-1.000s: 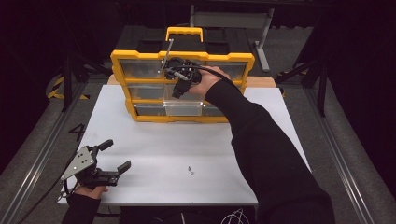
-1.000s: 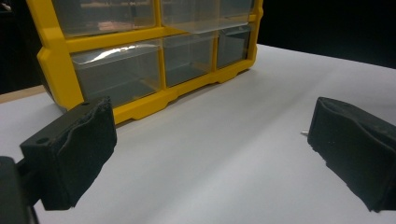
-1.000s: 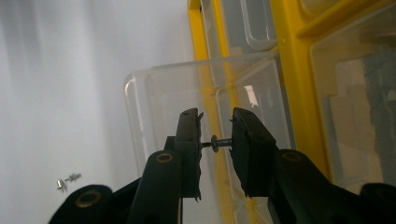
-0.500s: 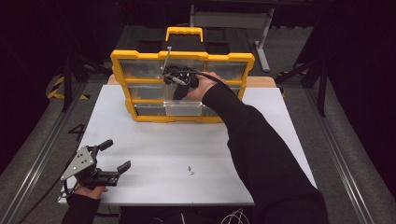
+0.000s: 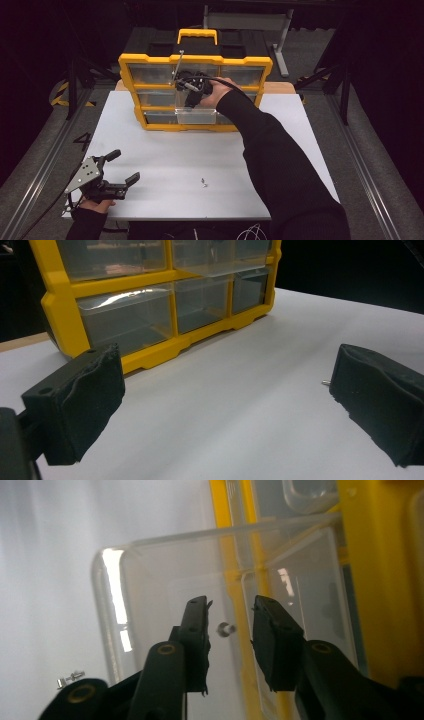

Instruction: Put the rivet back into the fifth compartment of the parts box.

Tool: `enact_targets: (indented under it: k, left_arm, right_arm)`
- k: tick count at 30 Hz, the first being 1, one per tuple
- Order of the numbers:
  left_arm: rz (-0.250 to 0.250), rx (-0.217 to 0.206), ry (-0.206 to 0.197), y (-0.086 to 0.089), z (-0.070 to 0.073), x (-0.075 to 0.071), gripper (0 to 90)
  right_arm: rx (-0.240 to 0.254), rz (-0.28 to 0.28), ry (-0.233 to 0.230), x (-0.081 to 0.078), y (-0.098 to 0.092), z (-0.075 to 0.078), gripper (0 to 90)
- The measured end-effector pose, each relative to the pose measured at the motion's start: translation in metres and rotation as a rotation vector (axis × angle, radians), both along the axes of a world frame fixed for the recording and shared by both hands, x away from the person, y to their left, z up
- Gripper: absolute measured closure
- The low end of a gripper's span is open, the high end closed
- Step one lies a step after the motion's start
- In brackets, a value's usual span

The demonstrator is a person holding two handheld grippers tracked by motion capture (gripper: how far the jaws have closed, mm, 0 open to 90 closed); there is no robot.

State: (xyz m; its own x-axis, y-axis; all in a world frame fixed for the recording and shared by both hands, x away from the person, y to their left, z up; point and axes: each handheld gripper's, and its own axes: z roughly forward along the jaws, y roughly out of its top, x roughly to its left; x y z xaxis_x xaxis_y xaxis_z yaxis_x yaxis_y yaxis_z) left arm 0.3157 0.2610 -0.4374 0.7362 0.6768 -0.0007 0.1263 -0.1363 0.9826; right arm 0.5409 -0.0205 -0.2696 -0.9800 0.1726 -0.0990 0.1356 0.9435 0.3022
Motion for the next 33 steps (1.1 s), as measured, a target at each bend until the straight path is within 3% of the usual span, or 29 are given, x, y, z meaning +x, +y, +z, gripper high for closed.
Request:
enact_targets:
  k: [14, 17, 22, 33]
  left_arm:
    - [-0.002, 0.002, -0.001, -0.002, 0.000, 0.001, 2.2]
    - [-0.004, 0.004, -0.002, -0.002, -0.001, 0.001, 2.2]
    - [-0.002, 0.001, -0.001, -0.002, -0.001, 0.001, 2.2]
    - [-0.004, 0.008, 0.002, -0.002, -0.001, 0.002, 2.2]
  right_arm:
    - [0.110, -0.022, -0.116, -0.030, -0.029, 0.049, 50.1]
    - [0.124, -0.014, -0.133, -0.041, -0.035, 0.056, 39.1]
    - [0.125, -0.009, -0.139, -0.059, -0.041, 0.063, 26.3]
    - [0.138, 0.051, -0.160, -0.094, -0.048, 0.063, 20.3]
